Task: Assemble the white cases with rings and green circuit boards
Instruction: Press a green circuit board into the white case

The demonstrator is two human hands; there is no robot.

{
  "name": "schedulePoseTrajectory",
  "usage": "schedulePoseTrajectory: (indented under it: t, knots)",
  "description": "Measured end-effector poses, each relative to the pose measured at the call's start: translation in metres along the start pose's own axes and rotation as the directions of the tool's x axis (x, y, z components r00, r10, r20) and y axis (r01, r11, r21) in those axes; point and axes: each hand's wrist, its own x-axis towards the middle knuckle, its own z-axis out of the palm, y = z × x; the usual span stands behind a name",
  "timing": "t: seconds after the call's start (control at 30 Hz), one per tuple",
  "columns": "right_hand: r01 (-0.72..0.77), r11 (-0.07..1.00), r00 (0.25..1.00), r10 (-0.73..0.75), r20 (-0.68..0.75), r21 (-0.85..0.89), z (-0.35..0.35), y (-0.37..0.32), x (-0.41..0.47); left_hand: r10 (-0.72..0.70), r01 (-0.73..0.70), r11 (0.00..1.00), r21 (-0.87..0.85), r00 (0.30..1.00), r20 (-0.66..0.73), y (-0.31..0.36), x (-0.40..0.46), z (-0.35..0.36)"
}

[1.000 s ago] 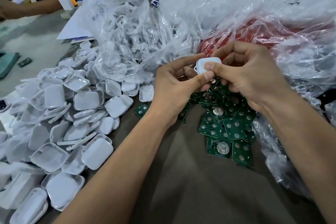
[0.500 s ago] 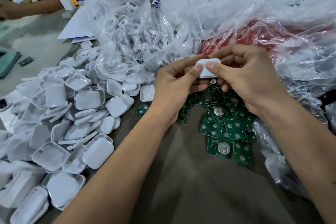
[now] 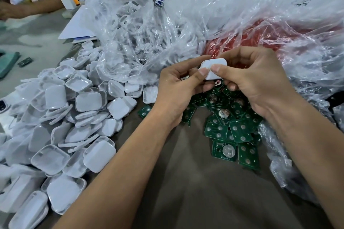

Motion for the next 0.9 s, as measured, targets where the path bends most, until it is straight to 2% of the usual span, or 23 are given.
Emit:
schedulePoseTrajectory:
  t: [0.17, 0.47, 0.63, 0.77, 0.9]
  knots:
    - [-0.02, 0.997, 1.0, 0.018, 0.019, 0.073, 0.0015, -0.0007, -0.0021, -0.029, 0.027, 0.998, -0.061, 0.999, -0.022, -0.0001, 0.0017, -0.0013]
    - [-0.043, 0.991, 0.997, 0.035, 0.065, 0.124, 0.0039, -0.0002, -0.0015, -0.004, -0.001, 0.998, -0.066, 0.997, -0.078, 0.0017, 0.0005, -0.0002]
    - [0.046, 0.998, 0.999, -0.045, 0.025, -0.053, 0.0061, 0.0041, -0.0026, -0.024, 0.019, 0.998, -0.065, 0.997, -0.077, 0.0002, 0.0018, -0.0015]
    - [0.088, 0.982, 0.996, -0.084, 0.031, -0.165, 0.0062, 0.0044, -0.004, -0.035, 0.035, 0.996, -0.08, 0.999, -0.004, 0.0007, 0.0028, -0.0032]
    - [0.108, 0.978, 0.994, -0.103, 0.037, -0.18, 0.0042, 0.0026, -0.0047, -0.029, 0.026, 0.998, 0.053, 0.998, 0.048, 0.0011, 0.0027, -0.0076]
